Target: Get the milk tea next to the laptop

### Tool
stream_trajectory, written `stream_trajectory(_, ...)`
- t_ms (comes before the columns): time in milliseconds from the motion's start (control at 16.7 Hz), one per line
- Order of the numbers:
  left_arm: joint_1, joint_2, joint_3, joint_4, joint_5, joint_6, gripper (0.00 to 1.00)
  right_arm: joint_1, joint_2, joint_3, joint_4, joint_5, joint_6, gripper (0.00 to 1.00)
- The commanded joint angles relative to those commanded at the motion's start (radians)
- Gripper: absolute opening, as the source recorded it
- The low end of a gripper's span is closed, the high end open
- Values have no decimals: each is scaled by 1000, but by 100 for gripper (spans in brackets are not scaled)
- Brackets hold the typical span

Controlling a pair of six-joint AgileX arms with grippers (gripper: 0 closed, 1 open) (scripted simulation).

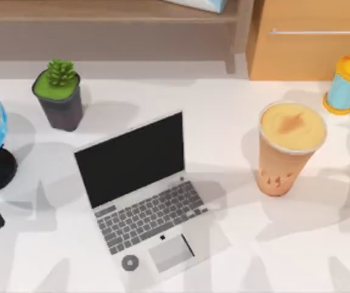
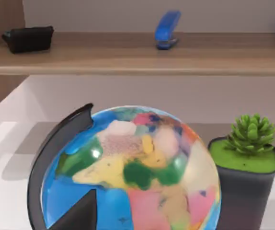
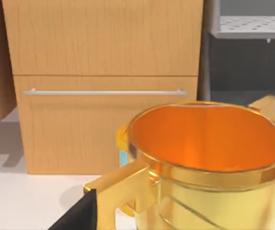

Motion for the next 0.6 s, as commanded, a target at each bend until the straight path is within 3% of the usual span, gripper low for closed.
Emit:
stream_trajectory(300, 0, 0, 0, 0, 0, 0, 100, 50, 58, 10, 61, 29, 11, 100)
stream_trajectory(600, 0, 0, 0, 0, 0, 0, 100, 260, 326, 56, 326, 173, 53, 100)
